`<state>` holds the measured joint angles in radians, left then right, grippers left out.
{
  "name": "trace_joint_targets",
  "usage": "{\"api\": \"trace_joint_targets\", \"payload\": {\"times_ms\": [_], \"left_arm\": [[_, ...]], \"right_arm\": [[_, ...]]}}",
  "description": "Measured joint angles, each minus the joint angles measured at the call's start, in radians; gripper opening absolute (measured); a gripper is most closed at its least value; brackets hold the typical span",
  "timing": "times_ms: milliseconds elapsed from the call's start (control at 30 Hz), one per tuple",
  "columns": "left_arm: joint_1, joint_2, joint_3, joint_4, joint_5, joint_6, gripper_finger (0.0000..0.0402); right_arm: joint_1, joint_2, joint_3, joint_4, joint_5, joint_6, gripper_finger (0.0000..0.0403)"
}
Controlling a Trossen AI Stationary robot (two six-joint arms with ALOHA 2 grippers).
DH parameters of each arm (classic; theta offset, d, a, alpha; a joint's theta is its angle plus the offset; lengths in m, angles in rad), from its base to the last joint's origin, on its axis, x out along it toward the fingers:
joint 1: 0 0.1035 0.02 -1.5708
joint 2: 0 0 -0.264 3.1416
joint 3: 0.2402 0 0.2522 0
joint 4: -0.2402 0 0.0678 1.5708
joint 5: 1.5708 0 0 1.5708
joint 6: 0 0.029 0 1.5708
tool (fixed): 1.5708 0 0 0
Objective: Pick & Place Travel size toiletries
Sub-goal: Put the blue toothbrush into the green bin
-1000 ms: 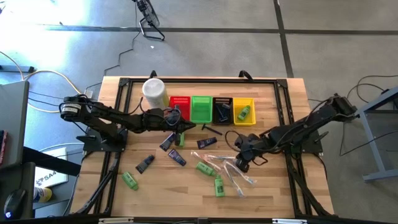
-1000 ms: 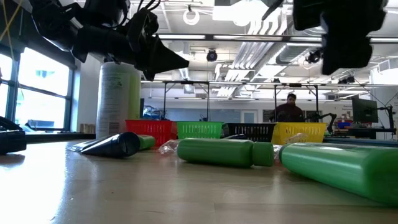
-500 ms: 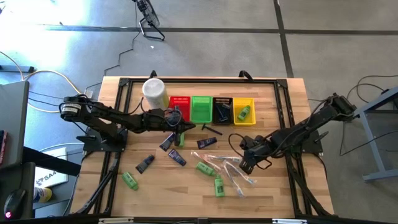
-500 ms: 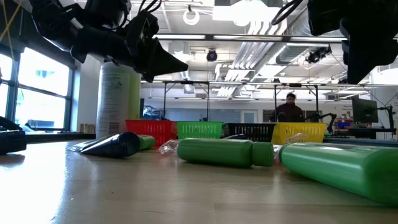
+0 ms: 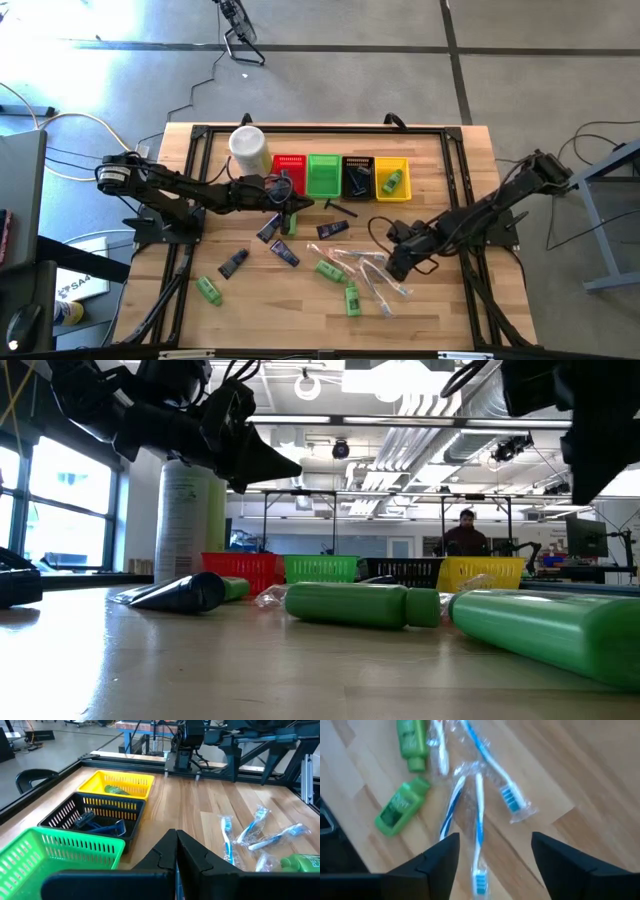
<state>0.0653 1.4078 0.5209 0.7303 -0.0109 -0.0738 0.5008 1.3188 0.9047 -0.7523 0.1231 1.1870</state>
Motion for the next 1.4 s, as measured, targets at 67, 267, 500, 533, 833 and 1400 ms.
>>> {"api": "trace_joint_targets", "payload": {"times_ms": [67, 267, 500, 533, 833, 1400], "left_arm": [[0.0, 0.0, 0.0, 0.0, 0.0, 0.001, 0.0007], [0.0, 0.0, 0.0, 0.001, 0.0, 0.002, 0.0007], [0.0, 0.0, 0.0, 0.0, -0.002, 0.002, 0.0007], [0.0, 0.0, 0.0, 0.0, -0.002, 0.002, 0.0007], [0.0, 0.0, 0.0, 0.0, -0.002, 0.002, 0.0007], [0.0, 0.0, 0.0, -0.008, 0.0, 0.002, 0.0007]], "right_arm": [[0.018, 0.016, 0.0, 0.002, 0.0, -0.002, 0.0244], [0.072, 0.093, -0.001, 0.034, -0.003, -0.002, 0.0231], [0.1, 0.185, -0.001, 0.078, -0.029, -0.002, 0.0229], [0.102, 0.197, -0.001, 0.082, -0.028, -0.002, 0.0229], [0.104, 0.313, -0.001, 0.161, -0.102, -0.001, 0.0229], [0.104, 0.385, 0.002, 0.186, -0.099, 0.024, 0.0221]]}}
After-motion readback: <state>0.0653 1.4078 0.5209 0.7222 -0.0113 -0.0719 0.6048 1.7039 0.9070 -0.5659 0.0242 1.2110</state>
